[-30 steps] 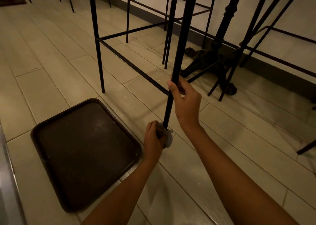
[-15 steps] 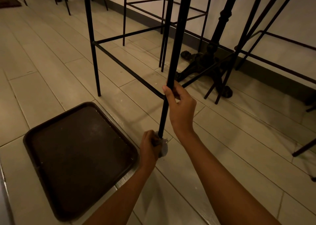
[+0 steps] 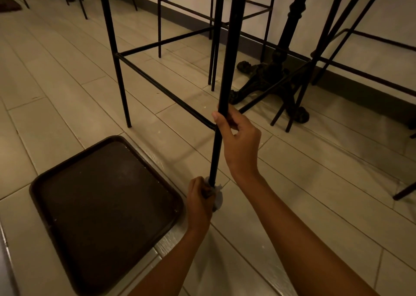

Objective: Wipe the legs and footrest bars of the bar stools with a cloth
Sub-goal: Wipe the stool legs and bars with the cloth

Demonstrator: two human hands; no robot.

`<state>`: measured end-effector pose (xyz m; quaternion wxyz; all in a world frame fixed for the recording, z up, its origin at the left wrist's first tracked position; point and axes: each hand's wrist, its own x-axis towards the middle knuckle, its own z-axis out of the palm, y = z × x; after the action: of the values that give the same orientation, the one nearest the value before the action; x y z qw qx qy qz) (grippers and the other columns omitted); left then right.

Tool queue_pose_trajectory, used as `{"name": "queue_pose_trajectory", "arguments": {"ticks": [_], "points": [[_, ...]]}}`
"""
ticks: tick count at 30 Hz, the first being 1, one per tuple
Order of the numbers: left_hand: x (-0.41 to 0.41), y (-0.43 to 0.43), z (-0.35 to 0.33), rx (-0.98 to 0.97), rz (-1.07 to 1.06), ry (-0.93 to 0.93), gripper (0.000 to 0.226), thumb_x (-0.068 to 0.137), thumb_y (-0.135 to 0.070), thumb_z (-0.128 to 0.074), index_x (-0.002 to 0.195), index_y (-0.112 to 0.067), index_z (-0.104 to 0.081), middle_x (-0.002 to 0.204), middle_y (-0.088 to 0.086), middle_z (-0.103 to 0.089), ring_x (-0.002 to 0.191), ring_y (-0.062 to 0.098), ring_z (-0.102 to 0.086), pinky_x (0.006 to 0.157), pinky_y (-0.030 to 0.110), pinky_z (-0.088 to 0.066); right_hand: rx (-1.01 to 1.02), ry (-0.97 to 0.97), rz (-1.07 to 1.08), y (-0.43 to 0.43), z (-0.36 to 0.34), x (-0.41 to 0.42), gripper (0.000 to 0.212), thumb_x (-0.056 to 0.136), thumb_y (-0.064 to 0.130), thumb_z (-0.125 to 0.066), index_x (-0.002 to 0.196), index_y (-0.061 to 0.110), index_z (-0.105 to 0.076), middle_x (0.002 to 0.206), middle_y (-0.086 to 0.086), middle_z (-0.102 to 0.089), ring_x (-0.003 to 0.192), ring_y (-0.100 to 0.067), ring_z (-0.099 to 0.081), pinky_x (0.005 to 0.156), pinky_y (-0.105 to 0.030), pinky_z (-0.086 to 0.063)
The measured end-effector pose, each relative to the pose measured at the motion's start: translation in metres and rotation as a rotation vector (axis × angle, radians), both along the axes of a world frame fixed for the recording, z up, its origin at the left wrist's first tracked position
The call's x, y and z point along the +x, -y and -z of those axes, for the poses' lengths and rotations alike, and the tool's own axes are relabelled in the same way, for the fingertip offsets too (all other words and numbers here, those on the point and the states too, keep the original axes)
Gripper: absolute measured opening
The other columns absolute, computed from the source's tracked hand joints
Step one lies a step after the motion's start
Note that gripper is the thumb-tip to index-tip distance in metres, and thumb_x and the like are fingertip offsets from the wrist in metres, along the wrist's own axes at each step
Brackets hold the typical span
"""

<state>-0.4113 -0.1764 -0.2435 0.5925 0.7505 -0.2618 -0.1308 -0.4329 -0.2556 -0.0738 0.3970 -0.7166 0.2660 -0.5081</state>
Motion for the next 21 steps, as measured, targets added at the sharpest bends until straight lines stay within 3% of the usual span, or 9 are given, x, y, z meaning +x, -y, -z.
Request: {"name": "queue_pose_trajectory", "arguments": {"ticks": [3, 5, 8, 13, 15, 17, 21], "points": [[0.000, -0.002, 0.013, 0.087, 0.016, -0.042, 0.026, 0.074, 0.009, -0.069, 0.074, -0.009, -0.050, 0.080, 0.011, -0.055, 0.067, 0.007, -0.053, 0.061, 0.020, -0.045, -0.005, 0.010, -0.003, 0.000, 0.000, 0.000, 0.030, 0.087, 0.023, -0.059, 0.112, 0.008, -0.063, 0.092, -0.012, -0.068, 0.084, -0.014, -0.064, 0.073, -0.023, -0.055], [0.004, -0.004, 0.010, 0.166, 0.040, -0.152, 0.034, 0.074, 0.008, -0.070, 0.068, -0.015, -0.045, 0.070, 0.001, -0.054, 0.063, 0.001, -0.052, 0.062, 0.022, -0.050, -0.003, 0.006, -0.011, 0.000, 0.000, 0.000, 0.030, 0.087, 0.023, -0.059, 0.112, 0.007, -0.063, 0.091, -0.012, -0.068, 0.084, -0.015, -0.064, 0.073, -0.023, -0.054], [0.006, -0.005, 0.001, 0.315, 0.118, -0.284, 0.026, 0.075, 0.000, -0.072, 0.073, -0.012, -0.048, 0.068, -0.004, -0.053, 0.062, 0.009, -0.053, 0.065, 0.030, -0.050, -0.007, -0.002, -0.015, 0.001, -0.001, -0.001, 0.030, 0.087, 0.023, -0.059, 0.112, 0.007, -0.063, 0.091, -0.011, -0.068, 0.084, -0.015, -0.063, 0.073, -0.023, -0.054], [-0.013, -0.013, -0.009, 0.116, -0.039, -0.297, 0.025, 0.078, 0.001, -0.068, 0.093, -0.006, -0.050, 0.079, -0.012, -0.053, 0.068, -0.004, -0.059, 0.051, 0.003, -0.046, -0.023, -0.002, -0.005, 0.001, 0.001, 0.000, 0.031, 0.087, 0.023, -0.059, 0.113, 0.006, -0.063, 0.092, -0.011, -0.068, 0.085, -0.015, -0.064, 0.073, -0.020, -0.054], [-0.017, -0.013, -0.010, 0.027, -0.056, -0.339, 0.031, 0.080, -0.001, -0.067, 0.106, -0.008, -0.053, 0.088, -0.010, -0.057, 0.073, -0.006, -0.063, 0.049, 0.003, -0.046, -0.029, -0.001, -0.005, 0.001, 0.001, 0.000, 0.031, 0.087, 0.023, -0.059, 0.112, 0.005, -0.063, 0.092, -0.012, -0.068, 0.085, -0.015, -0.064, 0.073, -0.024, -0.055], [-0.015, -0.012, -0.010, 0.021, -0.046, -0.343, 0.030, 0.082, -0.003, -0.065, 0.111, -0.008, -0.056, 0.095, 0.000, -0.061, 0.080, 0.003, -0.062, 0.050, 0.005, -0.047, -0.029, -0.001, -0.003, 0.001, 0.001, 0.000, 0.031, 0.087, 0.022, -0.060, 0.113, 0.006, -0.063, 0.092, -0.011, -0.068, 0.085, -0.016, -0.064, 0.074, -0.026, -0.055], [-0.011, -0.010, -0.008, 0.044, 0.031, -0.331, 0.029, 0.086, 0.007, -0.055, 0.113, -0.004, -0.058, 0.084, -0.007, -0.058, 0.065, -0.005, -0.061, 0.049, 0.002, -0.044, -0.034, 0.001, 0.001, 0.000, 0.001, 0.000, 0.029, 0.087, 0.021, -0.060, 0.112, 0.007, -0.063, 0.091, -0.011, -0.068, 0.084, -0.015, -0.064, 0.074, -0.028, -0.056]]}}
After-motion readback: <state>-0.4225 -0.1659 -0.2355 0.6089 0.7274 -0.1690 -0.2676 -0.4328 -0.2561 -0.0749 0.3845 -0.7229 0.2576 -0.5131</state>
